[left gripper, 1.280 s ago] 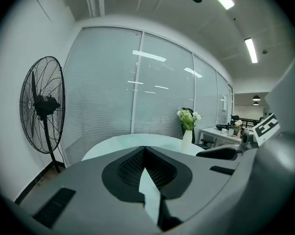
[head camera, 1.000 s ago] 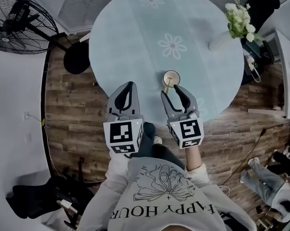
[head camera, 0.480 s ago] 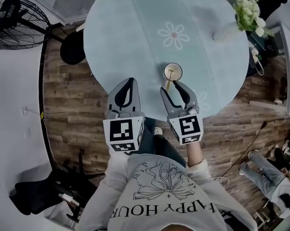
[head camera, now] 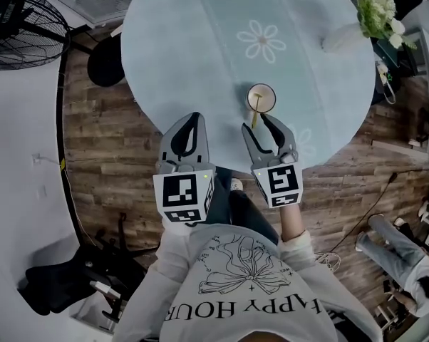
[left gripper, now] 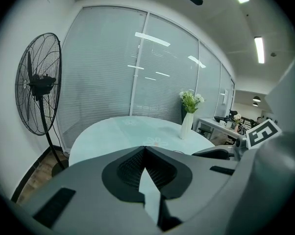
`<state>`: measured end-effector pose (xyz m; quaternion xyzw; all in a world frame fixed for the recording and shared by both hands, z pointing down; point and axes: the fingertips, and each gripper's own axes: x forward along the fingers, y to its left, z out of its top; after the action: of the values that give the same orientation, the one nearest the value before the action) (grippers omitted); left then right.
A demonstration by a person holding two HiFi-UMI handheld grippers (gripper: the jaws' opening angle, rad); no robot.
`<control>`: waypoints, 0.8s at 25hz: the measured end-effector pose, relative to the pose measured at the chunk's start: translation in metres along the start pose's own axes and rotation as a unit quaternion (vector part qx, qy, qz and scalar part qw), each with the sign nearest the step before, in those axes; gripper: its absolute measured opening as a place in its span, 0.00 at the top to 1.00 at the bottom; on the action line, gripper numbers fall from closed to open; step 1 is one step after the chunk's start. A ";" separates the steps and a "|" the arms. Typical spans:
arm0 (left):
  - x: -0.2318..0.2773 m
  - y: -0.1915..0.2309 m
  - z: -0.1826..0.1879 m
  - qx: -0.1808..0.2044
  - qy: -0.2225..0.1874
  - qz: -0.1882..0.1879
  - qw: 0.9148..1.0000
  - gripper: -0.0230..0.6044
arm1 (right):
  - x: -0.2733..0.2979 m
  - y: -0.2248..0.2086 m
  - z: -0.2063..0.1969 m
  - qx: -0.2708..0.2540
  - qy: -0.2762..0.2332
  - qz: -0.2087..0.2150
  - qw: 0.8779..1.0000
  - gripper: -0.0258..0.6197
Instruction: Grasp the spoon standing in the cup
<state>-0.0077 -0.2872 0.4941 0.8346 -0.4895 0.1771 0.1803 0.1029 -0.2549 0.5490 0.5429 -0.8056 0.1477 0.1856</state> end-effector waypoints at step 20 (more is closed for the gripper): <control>0.008 0.002 -0.020 -0.008 0.018 -0.007 1.000 0.96 | 0.006 -0.011 -0.013 -0.002 -0.002 -0.032 0.999 0.83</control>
<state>-0.0081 -0.2849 0.5161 0.8332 -0.4818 0.1867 0.1971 0.1129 -0.2586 0.5637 0.5685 -0.7884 0.1391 0.1896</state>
